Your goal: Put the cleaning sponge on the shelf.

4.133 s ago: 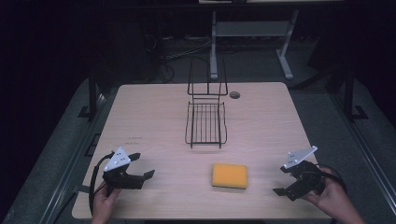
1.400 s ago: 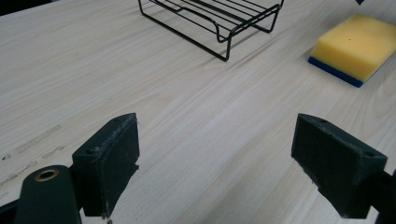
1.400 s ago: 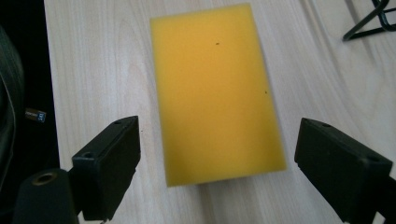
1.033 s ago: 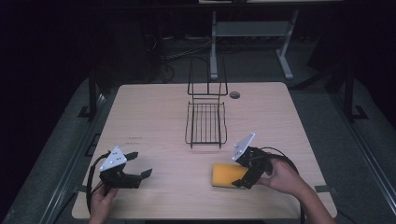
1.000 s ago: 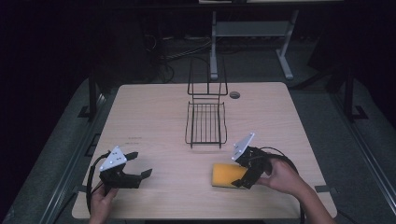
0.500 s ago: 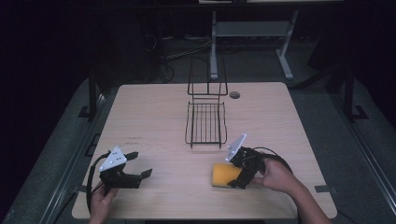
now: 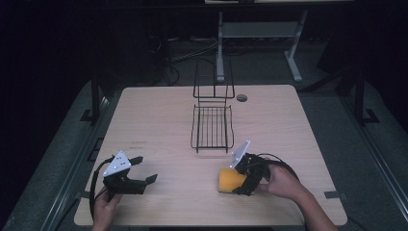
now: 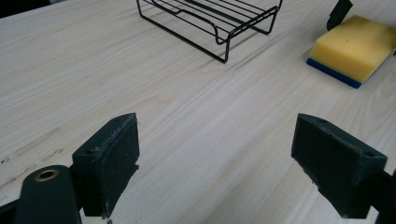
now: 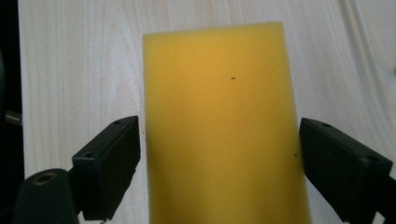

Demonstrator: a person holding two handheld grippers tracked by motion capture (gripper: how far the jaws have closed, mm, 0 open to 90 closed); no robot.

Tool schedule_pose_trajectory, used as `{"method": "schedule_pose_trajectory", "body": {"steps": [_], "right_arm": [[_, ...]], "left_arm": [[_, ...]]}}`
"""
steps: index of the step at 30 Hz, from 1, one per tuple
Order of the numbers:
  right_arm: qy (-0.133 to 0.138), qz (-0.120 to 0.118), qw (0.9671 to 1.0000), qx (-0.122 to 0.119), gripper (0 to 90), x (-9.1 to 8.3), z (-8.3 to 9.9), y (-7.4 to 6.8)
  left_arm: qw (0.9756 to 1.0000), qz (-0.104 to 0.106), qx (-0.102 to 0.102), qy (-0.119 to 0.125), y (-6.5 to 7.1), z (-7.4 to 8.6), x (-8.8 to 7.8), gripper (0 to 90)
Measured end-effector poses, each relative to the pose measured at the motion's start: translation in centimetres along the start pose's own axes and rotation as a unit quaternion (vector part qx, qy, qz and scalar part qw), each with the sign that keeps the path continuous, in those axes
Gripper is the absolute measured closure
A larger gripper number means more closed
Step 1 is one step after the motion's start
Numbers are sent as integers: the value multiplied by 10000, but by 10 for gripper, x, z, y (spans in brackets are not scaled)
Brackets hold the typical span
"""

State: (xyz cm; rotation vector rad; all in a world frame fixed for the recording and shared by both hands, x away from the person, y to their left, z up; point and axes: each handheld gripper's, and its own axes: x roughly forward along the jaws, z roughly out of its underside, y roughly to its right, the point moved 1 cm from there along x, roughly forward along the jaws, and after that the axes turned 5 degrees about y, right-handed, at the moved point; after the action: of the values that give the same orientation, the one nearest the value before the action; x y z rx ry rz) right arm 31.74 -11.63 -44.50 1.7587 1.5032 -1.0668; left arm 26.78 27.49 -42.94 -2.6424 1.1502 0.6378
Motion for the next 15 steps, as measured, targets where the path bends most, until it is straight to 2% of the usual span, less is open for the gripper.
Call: {"method": "schedule_pose_trajectory", "body": {"steps": [9,15], "right_arm": [[-65,74,9999,-61,141,6,1,1],[-61,78,10000,-2,143,8,5,0]], "left_arm": [[10000,6,4,2,0,0,0,146],[10000,12,17,1,0,0,0,146]]}}
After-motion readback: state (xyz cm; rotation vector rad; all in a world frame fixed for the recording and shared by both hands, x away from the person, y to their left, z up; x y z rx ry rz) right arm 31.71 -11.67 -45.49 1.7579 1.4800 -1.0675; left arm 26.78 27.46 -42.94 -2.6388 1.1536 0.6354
